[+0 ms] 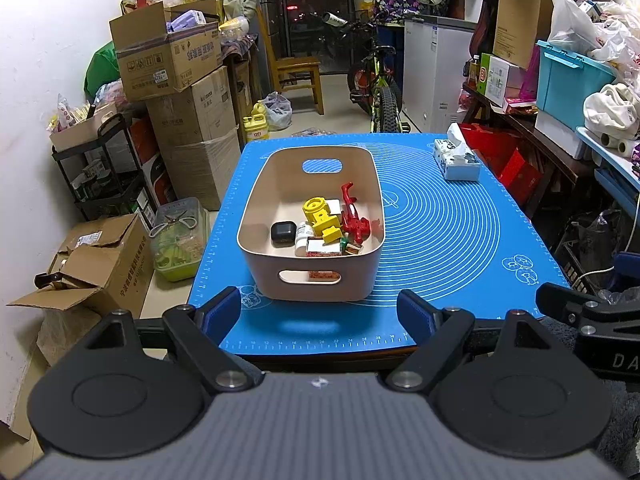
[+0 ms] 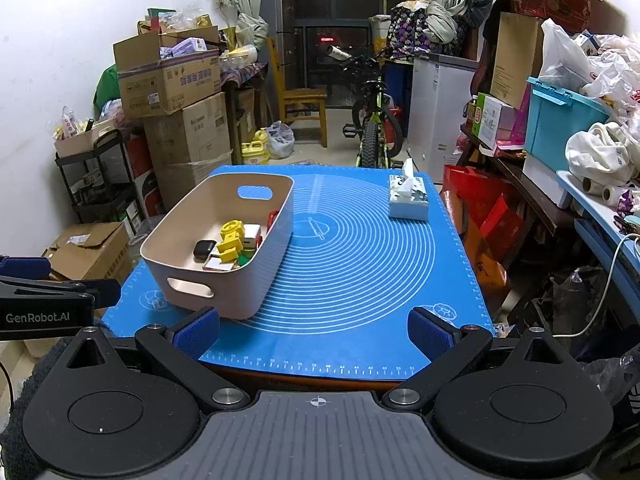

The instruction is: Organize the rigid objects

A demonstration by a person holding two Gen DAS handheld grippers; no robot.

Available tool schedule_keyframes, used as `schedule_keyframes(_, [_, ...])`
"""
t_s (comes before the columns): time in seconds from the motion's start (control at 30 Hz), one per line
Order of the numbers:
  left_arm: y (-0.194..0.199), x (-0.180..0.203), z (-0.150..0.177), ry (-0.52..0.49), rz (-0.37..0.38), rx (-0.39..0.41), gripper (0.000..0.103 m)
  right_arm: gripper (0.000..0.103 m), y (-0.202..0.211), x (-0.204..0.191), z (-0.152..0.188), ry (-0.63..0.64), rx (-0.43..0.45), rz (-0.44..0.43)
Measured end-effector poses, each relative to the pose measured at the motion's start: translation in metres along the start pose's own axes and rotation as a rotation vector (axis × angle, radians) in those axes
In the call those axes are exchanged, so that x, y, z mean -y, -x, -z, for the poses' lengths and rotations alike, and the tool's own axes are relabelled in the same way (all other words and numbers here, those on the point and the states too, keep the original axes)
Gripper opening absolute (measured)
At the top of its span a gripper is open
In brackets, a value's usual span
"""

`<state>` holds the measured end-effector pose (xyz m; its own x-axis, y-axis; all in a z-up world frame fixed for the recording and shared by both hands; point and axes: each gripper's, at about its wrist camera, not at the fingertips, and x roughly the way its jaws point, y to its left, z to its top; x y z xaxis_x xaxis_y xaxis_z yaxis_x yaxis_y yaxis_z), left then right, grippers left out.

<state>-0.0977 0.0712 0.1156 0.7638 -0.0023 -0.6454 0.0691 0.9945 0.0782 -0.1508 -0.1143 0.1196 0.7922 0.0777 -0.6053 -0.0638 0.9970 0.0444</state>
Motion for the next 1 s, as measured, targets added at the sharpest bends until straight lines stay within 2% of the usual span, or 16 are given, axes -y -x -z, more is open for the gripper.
schedule_keyframes(1.0, [0.0011,-0.0010,0.0009,-0.007,-0.004,-0.002,0.086,0.100,0.0014,0.0081,0.0086,-0.005,-0.007,0.001])
